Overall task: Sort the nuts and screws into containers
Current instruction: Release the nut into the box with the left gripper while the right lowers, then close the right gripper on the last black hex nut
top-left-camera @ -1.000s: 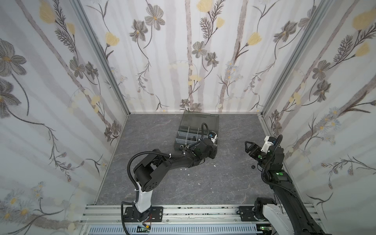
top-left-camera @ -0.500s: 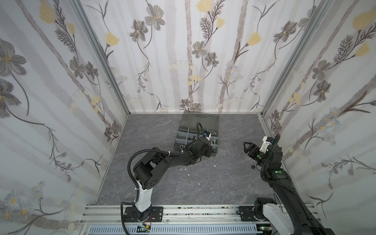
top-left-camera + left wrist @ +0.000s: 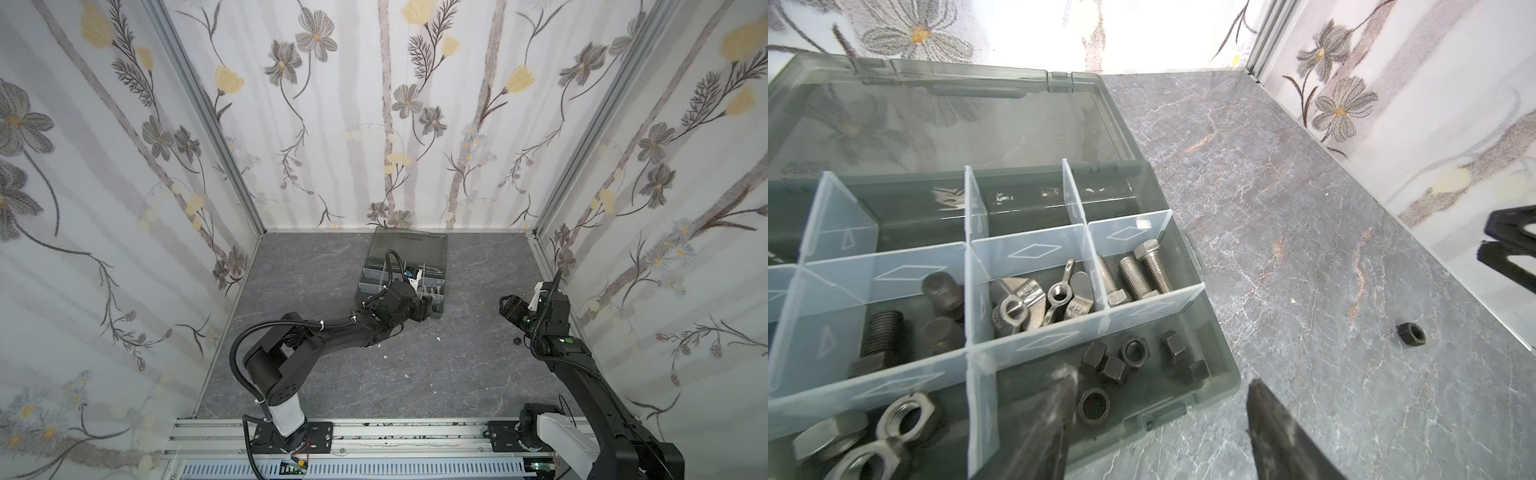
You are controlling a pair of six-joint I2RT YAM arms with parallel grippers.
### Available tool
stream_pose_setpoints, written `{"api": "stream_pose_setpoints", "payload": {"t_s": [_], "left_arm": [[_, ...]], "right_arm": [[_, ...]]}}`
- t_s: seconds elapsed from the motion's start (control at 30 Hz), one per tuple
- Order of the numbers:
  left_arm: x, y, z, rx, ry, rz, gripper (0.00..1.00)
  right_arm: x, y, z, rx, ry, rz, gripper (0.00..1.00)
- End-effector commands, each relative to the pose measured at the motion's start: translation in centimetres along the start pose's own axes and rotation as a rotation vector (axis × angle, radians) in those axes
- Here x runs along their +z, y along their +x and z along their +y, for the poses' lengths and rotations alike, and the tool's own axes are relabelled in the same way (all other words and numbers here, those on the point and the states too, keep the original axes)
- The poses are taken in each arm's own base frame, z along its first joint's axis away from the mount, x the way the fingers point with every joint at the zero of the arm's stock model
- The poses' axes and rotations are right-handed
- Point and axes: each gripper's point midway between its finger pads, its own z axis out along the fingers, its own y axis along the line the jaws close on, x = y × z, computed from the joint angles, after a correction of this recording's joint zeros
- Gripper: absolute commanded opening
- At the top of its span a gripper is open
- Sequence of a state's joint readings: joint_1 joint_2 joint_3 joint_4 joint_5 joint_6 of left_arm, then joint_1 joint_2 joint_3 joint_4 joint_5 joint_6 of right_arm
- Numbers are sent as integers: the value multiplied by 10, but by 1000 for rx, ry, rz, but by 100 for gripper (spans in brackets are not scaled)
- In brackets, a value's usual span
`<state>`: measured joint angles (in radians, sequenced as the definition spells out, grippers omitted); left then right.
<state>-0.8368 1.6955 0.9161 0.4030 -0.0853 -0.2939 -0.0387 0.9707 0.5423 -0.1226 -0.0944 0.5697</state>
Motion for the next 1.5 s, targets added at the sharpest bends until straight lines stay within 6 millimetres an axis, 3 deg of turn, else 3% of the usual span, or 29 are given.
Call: {"api": "stream_pose_setpoints", "payload": {"t_s": [0.0,0.27,0.67,1.2,1.47], "left_arm": [[-15,-14,3,-39,3,-92,73],[-40,9,5,-144,75,-115,85],[-38,13,5,-148,84,-110,90],[-39,11,13,-135,46,-119,92],[-36,15,17,-142,37,-110,93]], "right_arm": [[1,-5,-17,-38,108,-13,79],[8,-3,-45,-55,255,24,76],[22,39,-103,-22,449,138,69],[41,71,-104,12,405,286,64],[46,76,-98,8,375,324,51]]}}
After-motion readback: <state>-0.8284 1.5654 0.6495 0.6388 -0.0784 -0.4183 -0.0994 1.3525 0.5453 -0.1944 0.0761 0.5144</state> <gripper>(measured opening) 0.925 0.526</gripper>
